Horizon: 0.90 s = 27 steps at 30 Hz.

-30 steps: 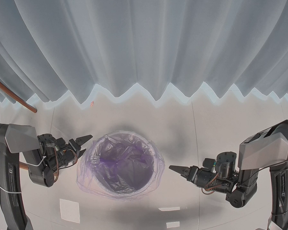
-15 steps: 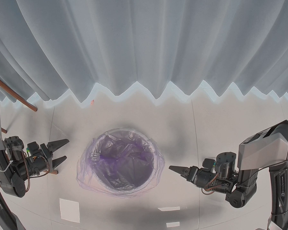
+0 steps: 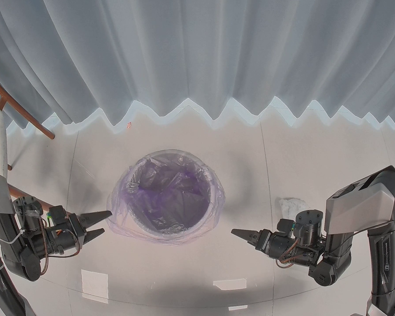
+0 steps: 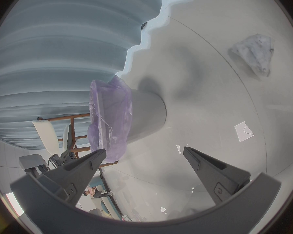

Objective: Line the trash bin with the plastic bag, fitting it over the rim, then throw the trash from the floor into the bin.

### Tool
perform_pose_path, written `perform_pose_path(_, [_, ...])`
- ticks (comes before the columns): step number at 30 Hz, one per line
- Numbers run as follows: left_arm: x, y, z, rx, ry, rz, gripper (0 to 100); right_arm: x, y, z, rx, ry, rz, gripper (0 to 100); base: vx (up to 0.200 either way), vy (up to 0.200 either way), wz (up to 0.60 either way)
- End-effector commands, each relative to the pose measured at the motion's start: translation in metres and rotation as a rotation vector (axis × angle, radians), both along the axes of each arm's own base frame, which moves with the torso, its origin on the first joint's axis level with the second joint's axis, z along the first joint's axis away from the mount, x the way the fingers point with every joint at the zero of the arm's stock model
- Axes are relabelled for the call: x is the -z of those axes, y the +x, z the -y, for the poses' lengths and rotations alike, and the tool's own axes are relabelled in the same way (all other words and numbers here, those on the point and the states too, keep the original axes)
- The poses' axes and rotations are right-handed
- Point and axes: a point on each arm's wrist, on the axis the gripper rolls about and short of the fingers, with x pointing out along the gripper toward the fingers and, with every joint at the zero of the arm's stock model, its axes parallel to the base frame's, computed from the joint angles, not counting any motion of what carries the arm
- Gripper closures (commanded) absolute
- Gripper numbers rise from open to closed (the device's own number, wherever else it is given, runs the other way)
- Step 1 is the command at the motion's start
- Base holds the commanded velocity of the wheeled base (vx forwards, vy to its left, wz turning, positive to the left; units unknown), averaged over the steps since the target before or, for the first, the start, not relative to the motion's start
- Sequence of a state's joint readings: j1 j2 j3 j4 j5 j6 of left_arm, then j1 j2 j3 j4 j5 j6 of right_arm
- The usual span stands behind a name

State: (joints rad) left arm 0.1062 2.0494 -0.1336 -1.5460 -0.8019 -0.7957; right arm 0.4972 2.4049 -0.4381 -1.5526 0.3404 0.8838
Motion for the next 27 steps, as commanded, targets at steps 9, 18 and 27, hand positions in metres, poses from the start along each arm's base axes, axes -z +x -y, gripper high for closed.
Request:
perform_pose_path(9, [0.066,0.009,0.011,0.13,0.138,-0.088,0,0.002,0.003,-0.002,-0.002,0.007,0.016,0,0.0,0.0,0.0])
perform_pose_path(18, [0.059,0.031,0.013,0.117,0.105,-0.033,0,0.001,0.004,-0.003,-0.002,0.01,0.022,0,0.0,0.0,0.0])
perform_pose_path(27, [0.048,0.039,0.013,0.1,0.075,-0.003,100,0.0,0.005,-0.003,0.0,0.016,0.024,0,0.0,0.0,0.0])
